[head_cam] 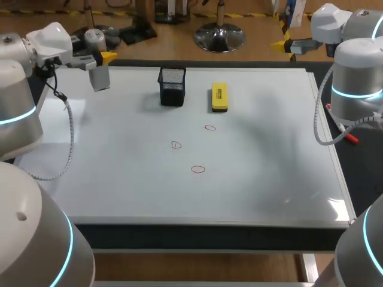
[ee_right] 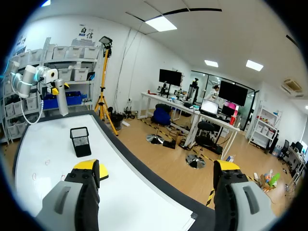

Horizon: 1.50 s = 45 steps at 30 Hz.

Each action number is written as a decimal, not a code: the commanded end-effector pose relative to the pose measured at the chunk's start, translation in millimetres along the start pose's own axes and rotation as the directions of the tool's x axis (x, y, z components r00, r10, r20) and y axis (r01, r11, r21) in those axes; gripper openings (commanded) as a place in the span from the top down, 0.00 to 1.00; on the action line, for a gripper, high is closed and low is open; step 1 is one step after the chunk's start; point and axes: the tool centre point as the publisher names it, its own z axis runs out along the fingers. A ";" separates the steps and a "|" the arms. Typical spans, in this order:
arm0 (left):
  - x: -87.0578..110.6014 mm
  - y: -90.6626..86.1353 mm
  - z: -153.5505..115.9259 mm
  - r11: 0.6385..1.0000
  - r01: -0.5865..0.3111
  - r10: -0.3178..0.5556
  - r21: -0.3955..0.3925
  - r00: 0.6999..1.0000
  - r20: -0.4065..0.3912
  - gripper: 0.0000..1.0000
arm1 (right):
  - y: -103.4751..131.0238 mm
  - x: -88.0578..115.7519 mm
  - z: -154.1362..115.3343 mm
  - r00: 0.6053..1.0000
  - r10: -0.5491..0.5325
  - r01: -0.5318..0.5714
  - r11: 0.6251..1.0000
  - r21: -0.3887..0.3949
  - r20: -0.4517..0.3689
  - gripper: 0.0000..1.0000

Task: Pick up the inspection probe, press it on each red-marked spot on the whiteboard one by one, put down the probe, pick up the eraser, and wipe off all the red marks.

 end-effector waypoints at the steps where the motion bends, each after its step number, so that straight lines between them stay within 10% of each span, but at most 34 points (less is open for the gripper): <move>1: 0.1 0.1 -0.3 1.000 -0.002 0.002 0.004 1.000 0.004 1.00 | -0.3 -0.4 0.2 1.000 0.000 0.000 1.000 0.000 -0.001 0.00; 9: 0.1 0.1 -0.3 1.000 -0.002 0.002 0.004 1.000 0.004 1.00 | -0.3 -0.4 0.2 1.000 0.000 0.000 1.000 0.000 -0.001 0.00; 15: 0.1 0.1 -0.3 1.000 -0.002 0.002 0.004 1.000 0.004 1.00 | 2.8 18.0 13.3 0.960 -0.161 0.184 0.979 0.084 -0.229 0.00; 18: 0.1 0.1 -0.3 1.000 -0.002 0.002 0.004 1.000 0.004 1.00 | 1.4 30.8 21.4 0.854 -0.350 0.451 0.867 0.212 -0.385 0.00; 24: 0.1 0.1 -0.3 1.000 -0.002 0.002 0.004 1.000 0.004 1.00 | 2.3 54.9 34.5 0.614 -0.469 0.718 0.666 0.202 -0.635 0.00; 37: 0.1 0.1 -0.3 1.000 -0.002 0.002 0.004 1.000 0.004 1.00 | -0.5 90.3 49.4 0.135 -0.481 0.956 0.292 -0.014 -0.866 0.00; 45: 0.1 0.1 -0.3 1.000 -0.002 0.002 0.004 1.000 0.004 1.00 | -7.4 102.5 50.3 -0.059 -0.437 0.978 0.155 -0.140 -0.898 0.00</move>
